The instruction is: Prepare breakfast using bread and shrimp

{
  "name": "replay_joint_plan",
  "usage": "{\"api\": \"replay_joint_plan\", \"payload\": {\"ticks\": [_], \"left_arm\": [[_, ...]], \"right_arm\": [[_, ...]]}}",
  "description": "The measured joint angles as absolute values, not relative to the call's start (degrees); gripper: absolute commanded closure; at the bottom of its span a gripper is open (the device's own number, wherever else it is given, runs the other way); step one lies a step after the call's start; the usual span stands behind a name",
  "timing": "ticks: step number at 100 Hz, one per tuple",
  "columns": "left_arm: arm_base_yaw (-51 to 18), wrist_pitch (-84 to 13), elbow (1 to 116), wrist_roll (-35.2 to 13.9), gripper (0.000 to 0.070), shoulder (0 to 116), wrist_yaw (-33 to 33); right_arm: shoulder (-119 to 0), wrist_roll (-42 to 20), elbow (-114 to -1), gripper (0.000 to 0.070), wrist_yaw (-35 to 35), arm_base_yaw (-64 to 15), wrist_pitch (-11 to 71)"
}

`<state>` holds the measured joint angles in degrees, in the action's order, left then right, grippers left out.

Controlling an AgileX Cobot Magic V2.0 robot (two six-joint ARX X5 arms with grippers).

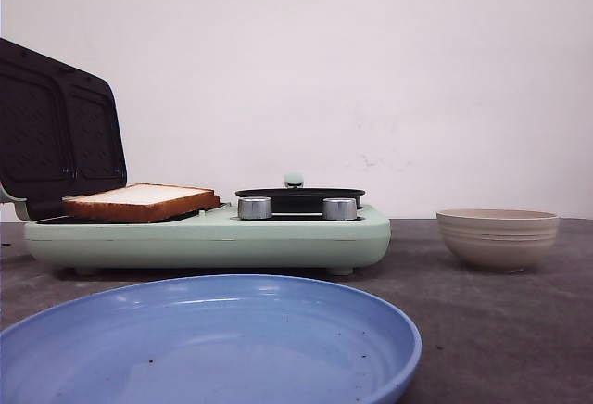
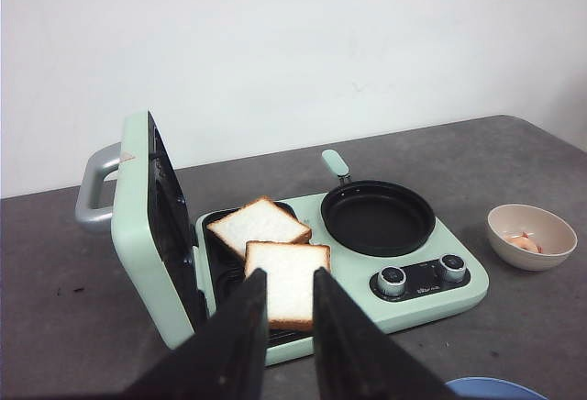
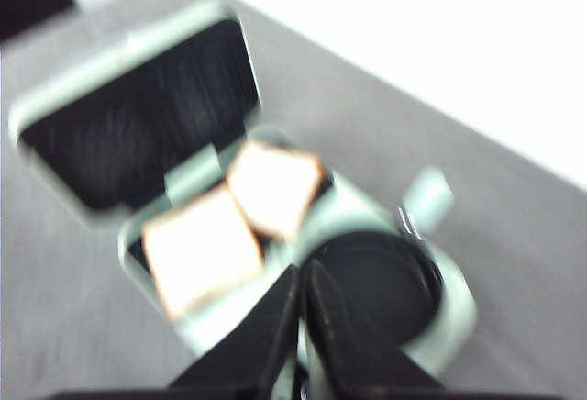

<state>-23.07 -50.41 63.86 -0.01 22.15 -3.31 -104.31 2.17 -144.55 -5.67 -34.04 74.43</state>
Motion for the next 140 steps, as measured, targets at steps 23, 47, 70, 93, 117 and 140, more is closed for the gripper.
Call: {"api": "replay_joint_plan", "payload": {"ticks": [23,47,70,93,117,140], "left_arm": [[-23.07,-50.39,63.83,-0.03,0.0684,22.15,-3.33],[-23.07,-50.39,63.83,-0.19,0.0684,22.15,-3.33],[-23.07,-50.41,63.83,-0.19,0.0684,22.13,-3.33],[-23.07,-52.12,63.83,-0.82,0.0684,22.04,-3.33],[-23.07,-48.97,63.33,-3.27,0.0685,22.04,-3.31],[-23.07,-48.38,59.48,-8.14,0.0688,22.04,-3.33]], "right_arm": [[-93.95,2.96,-144.49,0.0699,-3.75,-33.74,77.34],[-81.47,4.10,-144.53,0.0699,-2.52,-33.74,77.32],[-69.10,6.61,-126.82,0.0699,-4.49,-33.74,76.99],[-43.99,4.89,-86.37,0.0699,-4.43,-33.69,51.35],[-25.61,-5.15,-51.16,0.0699,0.45,-33.69,22.17],[-17.43,-14.26,-29.85,0.0699,1.54,-33.67,10.70]]}}
